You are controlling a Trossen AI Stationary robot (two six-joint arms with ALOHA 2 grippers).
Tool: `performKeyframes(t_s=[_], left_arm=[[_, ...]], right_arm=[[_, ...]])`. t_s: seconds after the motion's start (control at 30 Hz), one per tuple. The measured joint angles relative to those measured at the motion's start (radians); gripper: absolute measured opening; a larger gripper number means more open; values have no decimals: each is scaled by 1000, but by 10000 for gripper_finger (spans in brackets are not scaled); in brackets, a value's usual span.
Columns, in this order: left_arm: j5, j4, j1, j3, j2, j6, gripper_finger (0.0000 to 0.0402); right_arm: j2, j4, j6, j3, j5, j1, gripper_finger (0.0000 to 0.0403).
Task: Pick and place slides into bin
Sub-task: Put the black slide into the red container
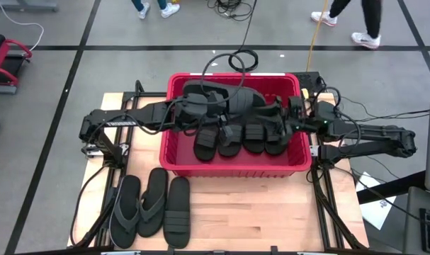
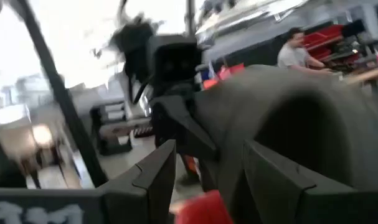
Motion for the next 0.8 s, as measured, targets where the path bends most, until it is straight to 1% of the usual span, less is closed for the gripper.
performKeyframes(t_s=[0.07,0.2,0.23,0.3,0.4,0.47,0.53,0.6,0.7,0.8], left_arm=[[44,-71,12,-1,-16,-27,0],[93,-151,62,-1,-60,-68,0],[107,-153,75,-1,-74,-84,0],[169,-163,103,-1,-99,-139,0],[313,-157,130,0,-125,-258,0],[422,-153,151,0,-128,-316,0],[493,-136,170,0,-127,-372,0],[539,-140,180,0,-126,-422,0],[575,-133,179,0,-114,-456,0],[587,-147,177,0,-105,-465,0]], right_arm=[[-3,-64,-88,37,-14,10,177],[-3,-259,-291,164,-33,57,177],[-2,-318,-355,199,-30,75,177],[-2,-463,-483,277,23,116,177],[14,-658,-682,381,153,193,177],[33,-744,-800,436,278,251,177],[56,-792,-910,473,421,307,177],[80,-804,-1017,498,556,355,177],[123,-787,-1144,507,738,416,177],[174,-767,-1263,507,871,460,177]])
